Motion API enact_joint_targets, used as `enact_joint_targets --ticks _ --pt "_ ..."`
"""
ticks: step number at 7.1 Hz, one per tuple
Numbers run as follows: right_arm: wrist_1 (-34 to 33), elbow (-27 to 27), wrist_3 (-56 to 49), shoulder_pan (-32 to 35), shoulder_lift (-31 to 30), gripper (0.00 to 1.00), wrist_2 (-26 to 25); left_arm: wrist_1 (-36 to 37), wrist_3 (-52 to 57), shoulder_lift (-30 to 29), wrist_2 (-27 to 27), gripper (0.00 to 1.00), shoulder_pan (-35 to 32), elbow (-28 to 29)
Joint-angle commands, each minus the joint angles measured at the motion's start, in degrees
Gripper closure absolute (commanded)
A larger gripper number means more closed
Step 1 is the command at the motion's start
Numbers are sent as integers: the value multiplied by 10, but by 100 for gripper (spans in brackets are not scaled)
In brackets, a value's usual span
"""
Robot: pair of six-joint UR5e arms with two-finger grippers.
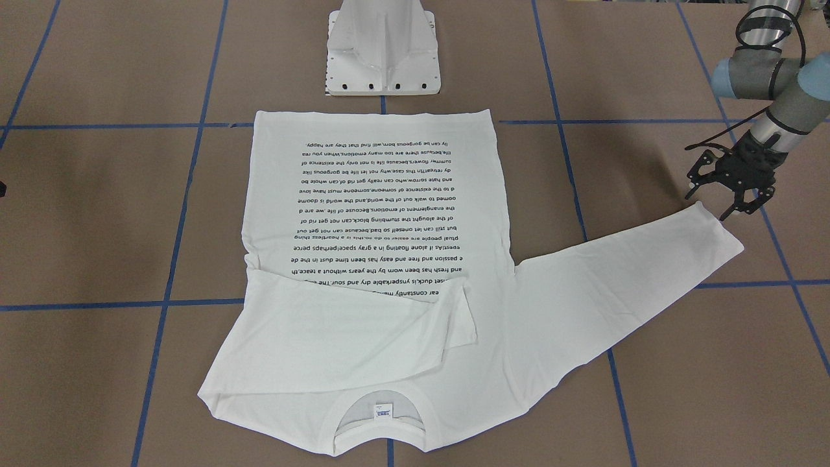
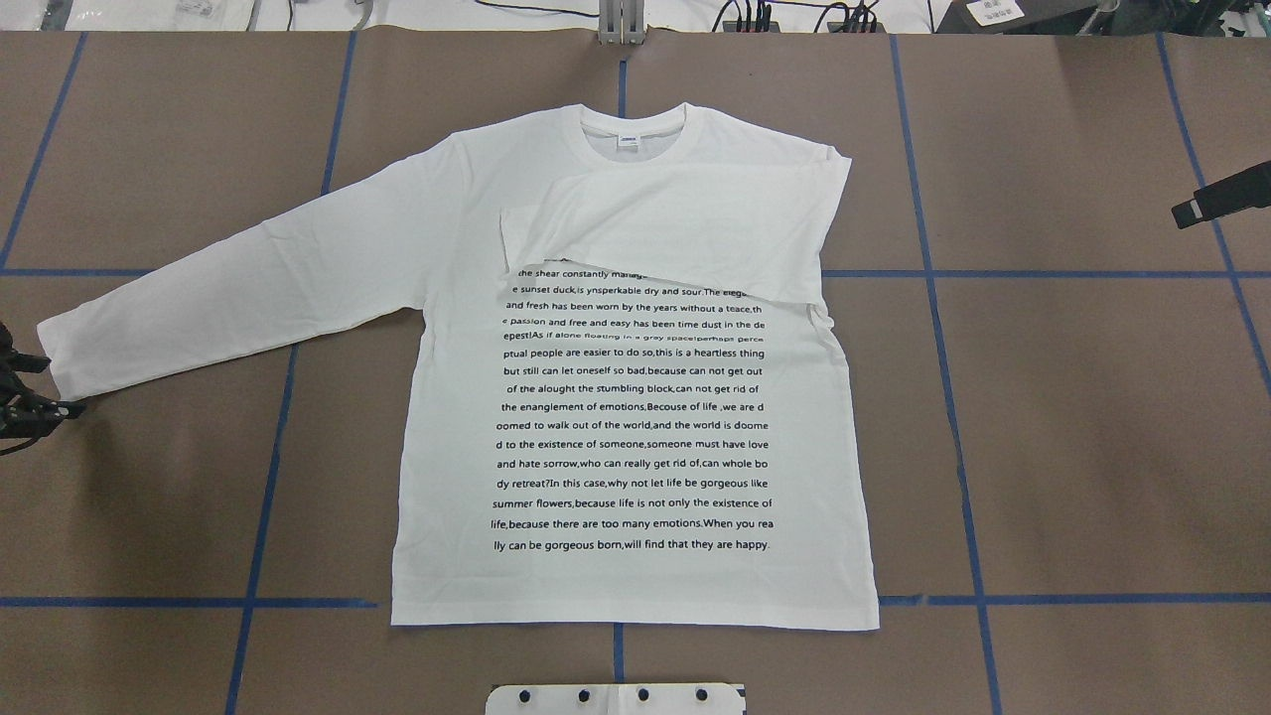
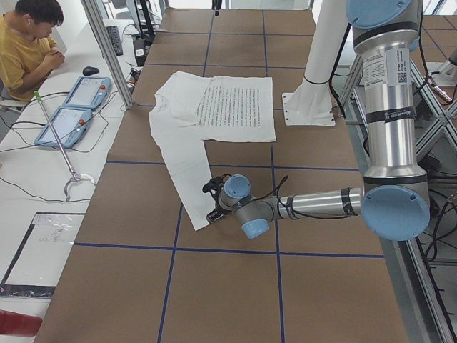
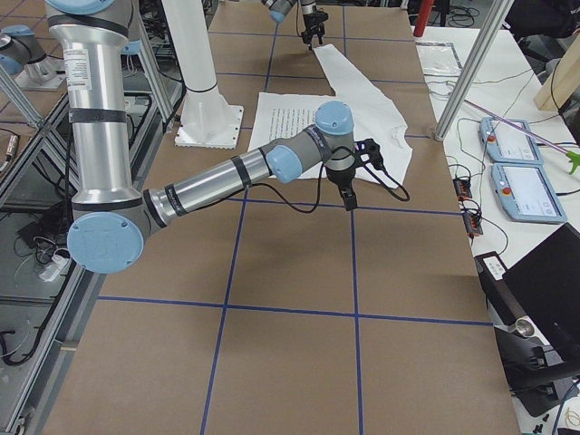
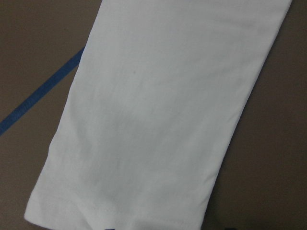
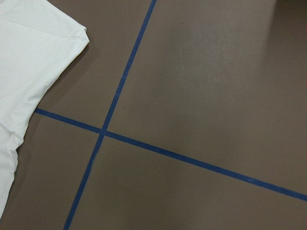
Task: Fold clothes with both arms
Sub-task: 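Reach the left gripper to the other sleeve cuff and grasp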
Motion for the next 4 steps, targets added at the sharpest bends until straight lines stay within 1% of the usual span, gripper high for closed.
enact_joint_targets --ticks 1,2,3,4 --pt "0 0 0 0 -2 0 0 0 0 0 3 25 2 1" --pt "0 0 0 0 -2 0 0 0 0 0 4 45 2 1" --pt "0 0 1 0 -2 0 0 0 0 0 4 75 2 1" --pt "0 0 1 0 -2 0 0 -1 0 0 4 100 2 1"
